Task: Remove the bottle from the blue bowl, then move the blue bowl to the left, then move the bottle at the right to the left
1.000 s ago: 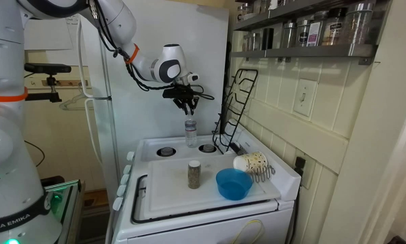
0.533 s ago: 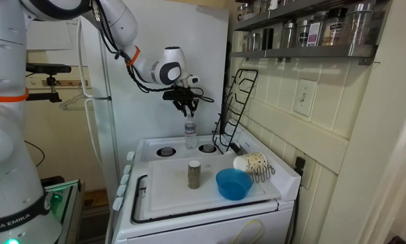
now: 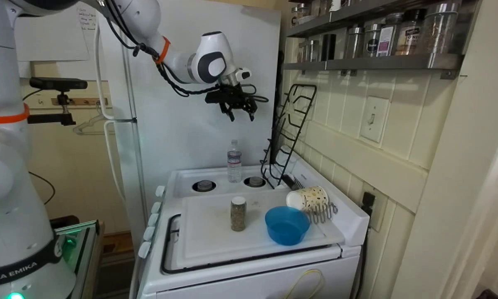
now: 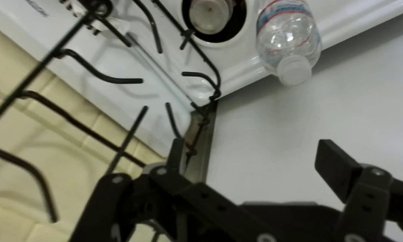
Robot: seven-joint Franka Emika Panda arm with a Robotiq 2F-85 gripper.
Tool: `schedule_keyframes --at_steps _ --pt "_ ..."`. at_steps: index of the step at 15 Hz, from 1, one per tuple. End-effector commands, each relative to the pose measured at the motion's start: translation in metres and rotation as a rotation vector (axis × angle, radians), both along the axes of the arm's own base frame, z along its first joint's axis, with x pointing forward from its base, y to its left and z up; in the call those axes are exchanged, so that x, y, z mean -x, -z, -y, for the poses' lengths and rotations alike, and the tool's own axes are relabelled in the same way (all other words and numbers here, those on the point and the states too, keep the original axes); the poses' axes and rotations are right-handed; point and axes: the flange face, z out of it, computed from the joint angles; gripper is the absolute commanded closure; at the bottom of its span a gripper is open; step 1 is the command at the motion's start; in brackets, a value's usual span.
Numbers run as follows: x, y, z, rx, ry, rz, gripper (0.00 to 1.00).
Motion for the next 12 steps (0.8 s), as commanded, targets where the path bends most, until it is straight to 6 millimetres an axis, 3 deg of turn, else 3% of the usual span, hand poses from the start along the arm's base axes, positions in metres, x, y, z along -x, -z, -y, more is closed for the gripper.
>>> schedule_keyframes --at_steps 1,4,5,7,11,12 --pt "0.01 -0.028 0.072 -0.004 0.2 -0.032 0.0" --pt "0.018 -0.015 0.128 -0.009 0.354 -0.095 0.0" --pt "0.002 -0.029 0.109 -0.002 0.274 -0.046 0.01" --pt "0.001 -0.026 0.123 0.003 0.293 -0.05 0.0" --pt "0.003 -0.029 0.109 0.001 0.27 -0.045 0.0" --pt "0.0 -0.03 0.118 -0.025 0.307 -0.052 0.0"
